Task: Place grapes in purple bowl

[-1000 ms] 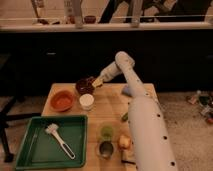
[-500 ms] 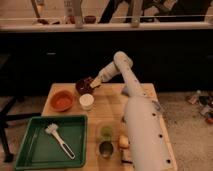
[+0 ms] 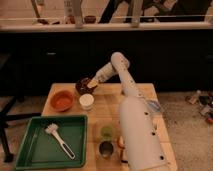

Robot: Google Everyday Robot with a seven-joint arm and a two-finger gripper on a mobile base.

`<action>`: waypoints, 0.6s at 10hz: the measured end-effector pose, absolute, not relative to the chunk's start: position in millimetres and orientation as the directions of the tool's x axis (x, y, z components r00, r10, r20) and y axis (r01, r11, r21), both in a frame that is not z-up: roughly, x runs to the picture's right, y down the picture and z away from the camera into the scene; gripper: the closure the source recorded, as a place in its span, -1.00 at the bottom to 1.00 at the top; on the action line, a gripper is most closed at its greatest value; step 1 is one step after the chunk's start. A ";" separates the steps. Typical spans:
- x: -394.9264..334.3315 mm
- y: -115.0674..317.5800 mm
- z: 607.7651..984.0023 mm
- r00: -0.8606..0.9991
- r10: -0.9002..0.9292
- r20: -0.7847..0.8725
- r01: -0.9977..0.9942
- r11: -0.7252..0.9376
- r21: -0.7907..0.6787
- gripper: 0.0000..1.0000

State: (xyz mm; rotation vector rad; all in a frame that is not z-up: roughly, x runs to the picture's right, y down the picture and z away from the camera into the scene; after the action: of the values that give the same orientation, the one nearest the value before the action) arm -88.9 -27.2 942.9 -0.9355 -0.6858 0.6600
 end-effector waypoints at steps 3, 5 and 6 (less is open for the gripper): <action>-88.7 -27.3 943.1 0.611 0.756 0.234 -0.205 0.437 -0.876 0.58; -88.9 -27.3 943.2 0.611 0.756 0.234 -0.205 0.437 -0.876 0.26; -89.1 -27.4 943.2 0.611 0.756 0.234 -0.206 0.437 -0.876 0.02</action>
State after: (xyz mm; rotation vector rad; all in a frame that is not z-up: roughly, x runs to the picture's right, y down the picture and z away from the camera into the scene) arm -89.1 -27.4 943.2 -0.9343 -0.6851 0.6598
